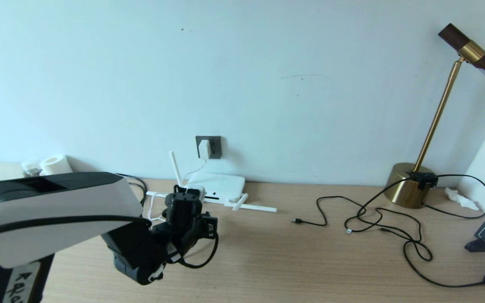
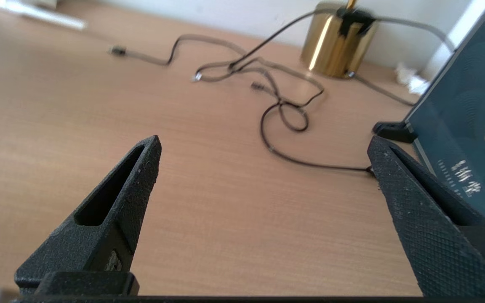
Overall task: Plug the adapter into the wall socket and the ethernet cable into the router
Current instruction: Hand it to the other hand
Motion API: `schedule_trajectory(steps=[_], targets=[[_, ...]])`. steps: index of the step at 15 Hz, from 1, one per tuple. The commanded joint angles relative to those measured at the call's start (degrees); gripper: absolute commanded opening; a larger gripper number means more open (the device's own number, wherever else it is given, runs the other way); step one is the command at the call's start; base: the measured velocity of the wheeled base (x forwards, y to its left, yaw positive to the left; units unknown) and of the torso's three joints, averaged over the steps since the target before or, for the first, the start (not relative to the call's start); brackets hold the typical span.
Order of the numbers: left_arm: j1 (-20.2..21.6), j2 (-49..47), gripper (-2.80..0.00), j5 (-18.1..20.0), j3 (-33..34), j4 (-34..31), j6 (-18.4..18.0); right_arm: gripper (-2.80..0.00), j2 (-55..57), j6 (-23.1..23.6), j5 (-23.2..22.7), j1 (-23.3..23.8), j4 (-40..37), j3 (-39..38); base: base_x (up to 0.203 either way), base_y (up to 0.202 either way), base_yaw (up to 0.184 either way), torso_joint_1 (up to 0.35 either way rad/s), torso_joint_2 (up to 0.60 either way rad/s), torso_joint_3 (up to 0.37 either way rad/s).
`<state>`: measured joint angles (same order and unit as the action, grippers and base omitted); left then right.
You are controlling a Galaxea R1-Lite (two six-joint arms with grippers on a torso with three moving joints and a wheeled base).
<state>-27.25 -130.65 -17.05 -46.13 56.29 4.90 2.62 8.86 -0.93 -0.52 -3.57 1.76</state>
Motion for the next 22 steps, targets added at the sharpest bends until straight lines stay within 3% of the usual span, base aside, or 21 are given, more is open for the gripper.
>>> schedule_trajectory(steps=[1,4,7,17,22], targets=[[-1.5,1.2,-2.8,-0.5,-3.0,-5.8,4.6,0.0,-2.5,-0.2,0.3,0.2,0.2,-0.2,0.0,0.0,0.0,0.0,0.0,0.0],[-1.7,1.5,-2.8,-3.7,-4.7,-7.0,5.9,0.0,-2.5,-1.3,0.2,0.1,-1.3,0.3,0.0,0.0,0.0,0.0,0.0,0.0],[-1.8,2.5,-2.8,-4.6,-4.6,-7.1,6.2,0.0,-2.5,-8.5,0.9,0.1,-1.0,0.2,0.0,0.0,0.0,0.0,0.0,0.0],[-1.7,9.9,-2.8,-4.3,-1.2,-7.1,7.5,0.0,-2.5,-8.6,1.0,0.1,-0.9,0.2,0.0,0.0,0.0,0.0,0.0,0.0],[-1.3,10.3,-2.8,-4.2,-2.3,-10.6,7.2,0.0,-2.5,-8.7,1.0,0.3,-0.7,0.1,0.0,0.0,0.0,0.0,0.0,0.0]])
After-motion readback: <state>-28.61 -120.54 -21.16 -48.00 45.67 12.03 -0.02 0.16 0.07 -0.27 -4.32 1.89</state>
